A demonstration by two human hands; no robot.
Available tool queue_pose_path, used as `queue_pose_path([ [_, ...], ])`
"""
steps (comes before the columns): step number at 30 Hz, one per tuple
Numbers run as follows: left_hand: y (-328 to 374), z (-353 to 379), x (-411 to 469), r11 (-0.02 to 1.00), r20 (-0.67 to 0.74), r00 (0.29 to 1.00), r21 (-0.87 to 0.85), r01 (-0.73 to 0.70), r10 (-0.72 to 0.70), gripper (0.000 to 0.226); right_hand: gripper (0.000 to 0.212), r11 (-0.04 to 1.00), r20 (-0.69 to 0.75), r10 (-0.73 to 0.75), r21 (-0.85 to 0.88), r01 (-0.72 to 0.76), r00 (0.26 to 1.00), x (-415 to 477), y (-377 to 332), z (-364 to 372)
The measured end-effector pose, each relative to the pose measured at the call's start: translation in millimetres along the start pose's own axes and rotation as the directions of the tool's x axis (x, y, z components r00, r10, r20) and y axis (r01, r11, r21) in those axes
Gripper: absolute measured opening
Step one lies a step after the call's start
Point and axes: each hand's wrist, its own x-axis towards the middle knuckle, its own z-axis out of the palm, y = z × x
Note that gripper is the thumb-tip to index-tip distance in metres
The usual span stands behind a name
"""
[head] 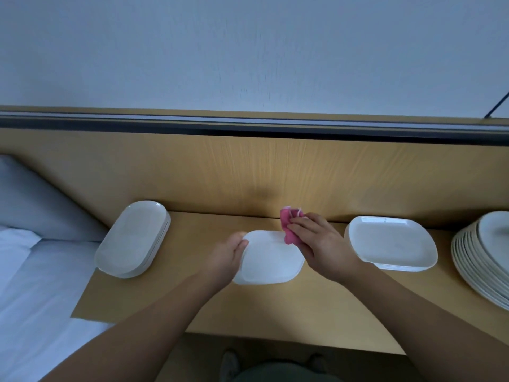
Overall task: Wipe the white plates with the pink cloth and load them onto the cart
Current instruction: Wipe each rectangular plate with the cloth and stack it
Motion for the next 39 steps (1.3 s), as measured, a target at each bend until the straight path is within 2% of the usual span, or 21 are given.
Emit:
queue_pose_path([
  [5,-4.3,-1.8,6.3,0.993,0.018,0.993,-0.022,0.114,-0.114,0.03,0.035,1.0,0.087,-0.015,0.014,0.014,0.996,1.2,-2.1,10.0],
  [9,-11.0,-5.6,14.4,0.961,0.173,0.946,0.081,0.264,-0.274,0.057,0.028,1.0,0.177,-0.001,0.024,-0.003,0.984,2.6,2.0,22.9],
  [12,-8.8,-7.9,18.0,0.954,0.233,0.925,0.092,0.287,-0.301,0.069,0.02,0.999,0.199,0.001,0.038,-0.008,0.98,10.9,0.5,33.2],
  [13,-7.8,-8.6,19.1,0.956,0.23,0.928,0.089,0.28,-0.294,0.066,0.021,0.999,0.204,-0.003,0.047,-0.006,0.979,14.9,-1.4,38.3],
  [15,-7.8,-9.3,20.7,0.967,0.217,0.943,0.077,0.242,-0.253,0.045,0.03,0.998,0.239,-0.019,0.064,0.004,0.971,27.6,-7.9,46.1],
  [17,-7.7,-10.5,20.3,0.976,0.207,0.954,0.076,0.205,-0.216,0.029,0.034,0.997,0.327,-0.054,0.067,0.034,0.944,40.7,-13.3,57.6],
  [19,-8.2,-11.5,20.3,0.983,0.219,0.958,0.067,0.173,-0.184,0.029,0.041,0.997,0.474,-0.053,0.078,0.018,0.879,49.4,-17.1,71.5],
  [21,-10.5,-12.3,20.2,0.988,0.224,0.963,0.039,0.148,-0.153,0.031,0.057,0.995,0.608,-0.023,0.094,-0.044,0.794,50.7,-19.3,82.3],
  [22,-12.7,-12.3,19.9,0.989,0.223,0.963,0.021,0.15,-0.15,0.032,0.061,0.992,0.64,-0.016,0.106,-0.068,0.768,50.1,-20.2,84.7],
  [26,-20.7,-9.9,18.8,0.985,0.218,0.961,-0.01,0.175,-0.168,0.032,0.053,0.965,0.65,0.062,0.153,-0.211,0.758,54.1,-17.3,79.9],
  [30,-24.5,-5.2,21.1,0.983,0.221,0.959,-0.003,0.181,-0.176,0.026,0.054,0.976,0.677,0.028,0.141,-0.166,0.736,63.6,-20.8,84.3],
  [35,-28.2,-1.0,21.1,0.976,0.192,0.958,0.013,0.217,-0.216,0.032,0.056,0.958,0.716,0.079,0.137,-0.25,0.693,69.2,-20.6,86.2],
  [39,-27.7,1.9,22.4,0.966,0.192,0.948,-0.008,0.259,-0.253,0.042,0.039,0.944,0.702,0.129,0.13,-0.304,0.7,59.6,-9.7,82.4],
])
